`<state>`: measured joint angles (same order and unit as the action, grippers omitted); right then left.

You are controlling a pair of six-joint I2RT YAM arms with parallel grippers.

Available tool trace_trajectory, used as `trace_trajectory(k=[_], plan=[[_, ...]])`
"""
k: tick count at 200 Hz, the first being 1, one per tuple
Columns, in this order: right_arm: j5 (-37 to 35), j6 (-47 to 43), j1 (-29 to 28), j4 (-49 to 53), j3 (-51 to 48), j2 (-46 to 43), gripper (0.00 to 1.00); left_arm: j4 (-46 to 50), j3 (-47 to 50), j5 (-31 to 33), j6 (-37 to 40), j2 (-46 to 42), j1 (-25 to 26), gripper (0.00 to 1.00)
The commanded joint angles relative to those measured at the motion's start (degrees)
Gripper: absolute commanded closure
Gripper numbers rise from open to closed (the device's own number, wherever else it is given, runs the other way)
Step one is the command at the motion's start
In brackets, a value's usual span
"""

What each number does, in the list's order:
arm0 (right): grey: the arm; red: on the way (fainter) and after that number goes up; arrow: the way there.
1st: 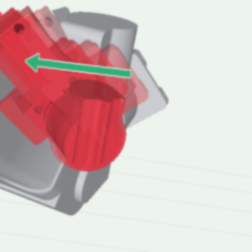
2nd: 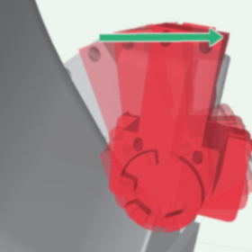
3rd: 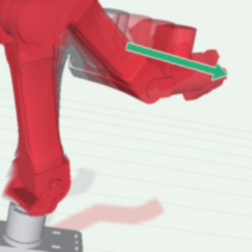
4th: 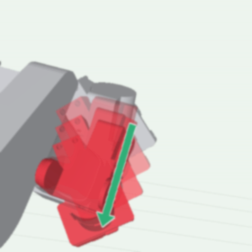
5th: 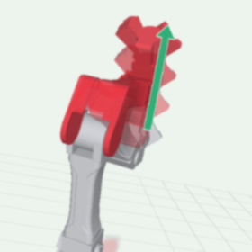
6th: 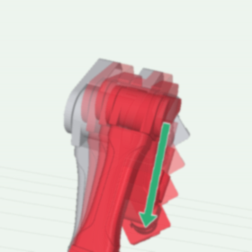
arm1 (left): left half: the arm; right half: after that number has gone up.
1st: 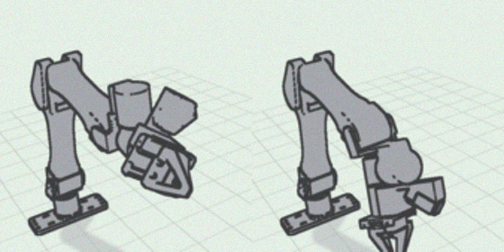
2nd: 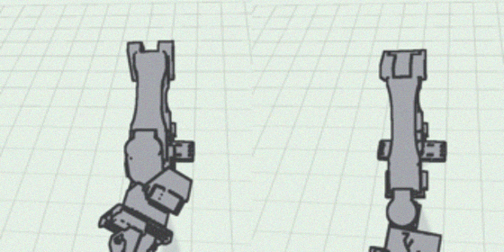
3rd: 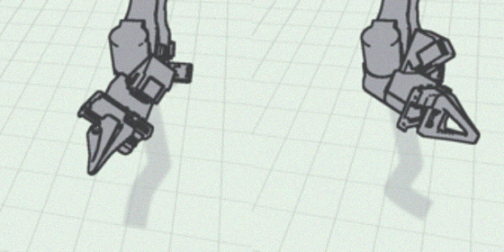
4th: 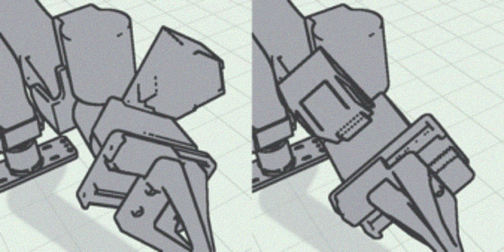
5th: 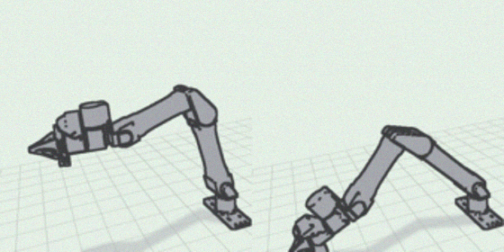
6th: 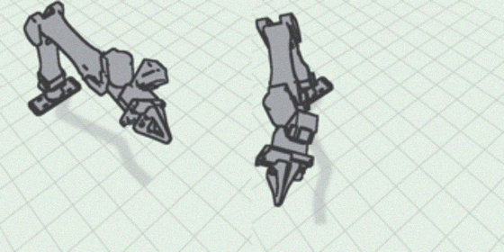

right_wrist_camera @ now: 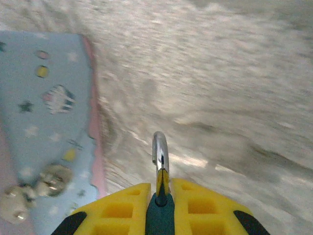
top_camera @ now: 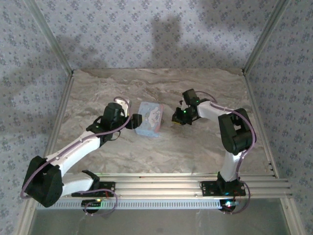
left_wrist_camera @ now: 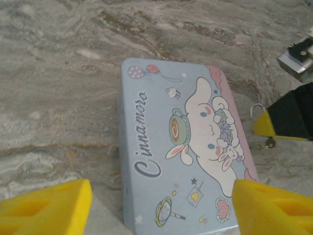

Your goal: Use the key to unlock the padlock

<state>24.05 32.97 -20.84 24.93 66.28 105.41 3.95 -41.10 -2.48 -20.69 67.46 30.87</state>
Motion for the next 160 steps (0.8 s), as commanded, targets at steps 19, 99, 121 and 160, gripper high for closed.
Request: trace_trajectory(k=[19, 99, 121, 160], plan=[[-6.52, -11.17, 3.58, 17.42, 1.57, -0.93, 0.89, 4.67, -1.02, 1.78, 0.54, -2.94, 0.31, 0.1], [-16.93, -16.01, 3.79, 23.94, 7.32, -4.09, 0.53, 7.84, -1.71, 3.32, 0.46, -4.44, 0.33, 0.02], [-21.53, -16.51, 3.22, 26.08, 9.08, -8.11, 0.48, 10.56, -3.81, 5.65, 1.8, -4.35, 0.22, 0.02], [-30.69, -16.19, 1.66, 22.18, 5.85, -20.46, 0.39, 13.51, -8.58, 14.47, 2.83, -3.83, -0.87, 0.02]])
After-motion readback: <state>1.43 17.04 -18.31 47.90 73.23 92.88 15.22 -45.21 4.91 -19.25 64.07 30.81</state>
